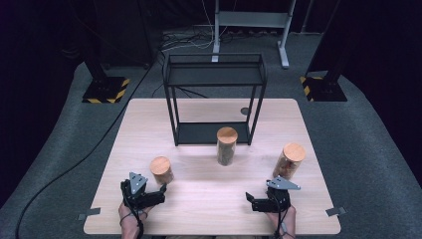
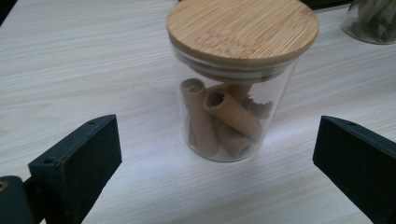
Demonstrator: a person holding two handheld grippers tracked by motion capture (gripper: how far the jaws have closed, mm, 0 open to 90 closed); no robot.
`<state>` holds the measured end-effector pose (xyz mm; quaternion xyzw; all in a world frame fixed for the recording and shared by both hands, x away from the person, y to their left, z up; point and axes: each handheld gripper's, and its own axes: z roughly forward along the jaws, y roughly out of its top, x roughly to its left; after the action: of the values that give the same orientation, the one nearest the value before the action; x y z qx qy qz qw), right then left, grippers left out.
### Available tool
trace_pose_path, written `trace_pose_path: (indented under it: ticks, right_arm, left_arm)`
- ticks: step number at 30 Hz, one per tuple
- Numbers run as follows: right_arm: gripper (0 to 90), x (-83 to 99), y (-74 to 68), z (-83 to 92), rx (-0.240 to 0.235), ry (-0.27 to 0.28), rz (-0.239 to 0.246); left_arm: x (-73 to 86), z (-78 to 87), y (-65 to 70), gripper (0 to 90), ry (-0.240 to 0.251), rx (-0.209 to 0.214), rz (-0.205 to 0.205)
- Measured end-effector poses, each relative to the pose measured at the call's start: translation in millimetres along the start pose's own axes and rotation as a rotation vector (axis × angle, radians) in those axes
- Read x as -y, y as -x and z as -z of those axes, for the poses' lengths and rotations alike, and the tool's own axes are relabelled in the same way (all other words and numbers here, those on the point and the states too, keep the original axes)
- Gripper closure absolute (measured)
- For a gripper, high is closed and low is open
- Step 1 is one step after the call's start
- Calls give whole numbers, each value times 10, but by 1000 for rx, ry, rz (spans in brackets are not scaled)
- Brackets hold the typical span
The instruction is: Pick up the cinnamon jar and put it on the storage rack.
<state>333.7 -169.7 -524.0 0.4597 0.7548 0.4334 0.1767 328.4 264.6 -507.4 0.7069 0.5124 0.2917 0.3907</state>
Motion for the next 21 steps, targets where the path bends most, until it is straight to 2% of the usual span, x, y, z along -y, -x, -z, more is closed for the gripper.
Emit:
trace_pose_path:
  ticks: [6, 9, 14, 21]
  right_arm:
    - [23, -1, 4, -4, -10, -1, 4]
    - [23, 0, 4, -1, -24, 0, 7]
    - [24, 2, 11, 4, -27, 4, 0]
    - [24, 4, 28, 9, -34, 11, -14]
  left_arm:
    - [-20, -79, 17, 2, -13, 22, 5]
    - [-35, -129, 7, 2, -12, 28, 20]
    - [-65, -186, 13, 2, -8, 24, 34]
    - [-137, -270, 26, 0, -1, 3, 29]
